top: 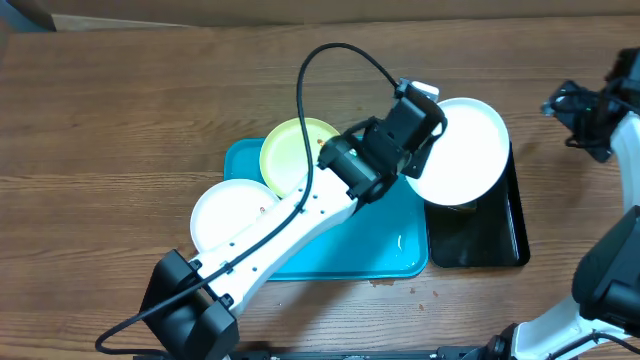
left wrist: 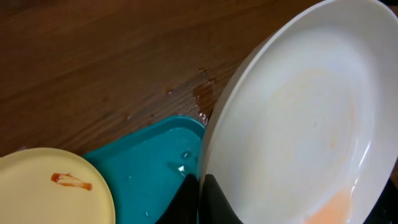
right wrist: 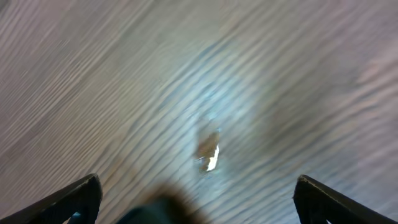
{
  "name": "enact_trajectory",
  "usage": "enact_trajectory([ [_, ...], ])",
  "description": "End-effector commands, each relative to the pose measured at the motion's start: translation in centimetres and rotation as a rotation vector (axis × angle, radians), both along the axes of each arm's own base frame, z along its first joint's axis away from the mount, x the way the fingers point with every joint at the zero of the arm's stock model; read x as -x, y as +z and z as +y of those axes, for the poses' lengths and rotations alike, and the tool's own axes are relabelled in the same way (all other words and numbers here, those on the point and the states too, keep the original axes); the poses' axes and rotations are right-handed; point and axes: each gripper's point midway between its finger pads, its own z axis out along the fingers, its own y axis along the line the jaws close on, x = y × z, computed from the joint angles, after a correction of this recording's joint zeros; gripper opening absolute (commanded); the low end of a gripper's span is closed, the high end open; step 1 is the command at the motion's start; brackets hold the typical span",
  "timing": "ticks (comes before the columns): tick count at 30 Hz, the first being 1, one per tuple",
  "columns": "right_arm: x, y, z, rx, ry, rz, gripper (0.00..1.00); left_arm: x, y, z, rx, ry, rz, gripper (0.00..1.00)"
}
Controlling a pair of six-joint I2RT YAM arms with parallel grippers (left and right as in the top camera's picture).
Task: Clean dirty plates on tray and stack at the side
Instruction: 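Lift the right white plate with the left gripper, tip it over basin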
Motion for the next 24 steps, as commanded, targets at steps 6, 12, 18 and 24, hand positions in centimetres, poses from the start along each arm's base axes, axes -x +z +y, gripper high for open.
enact_trajectory([
  [6, 0.6, 0.8, -1.9, -0.007, -0.067, -0.016, 1.0, 1.1, 3.6, -2.3, -0.15, -0.035, -0.269, 0.04],
  [12, 0.6, 0.8, -1.9, -0.007, -0.067, -0.016, 1.0, 2.6, 4.8, -3.7, -0.308, -0.066, -0.432, 0.04],
  [18, 0.6, 0.8, -1.9, -0.007, -0.067, -0.016, 1.0, 4.5, 7.1, -5.6, -0.469, -0.083, -0.626, 0.04],
  [24, 0.6, 0.8, -1.9, -0.007, -0.066, -0.016, 1.0, 6.9, 9.9, -7.7, -0.549, -0.127, -0.774, 0.04],
])
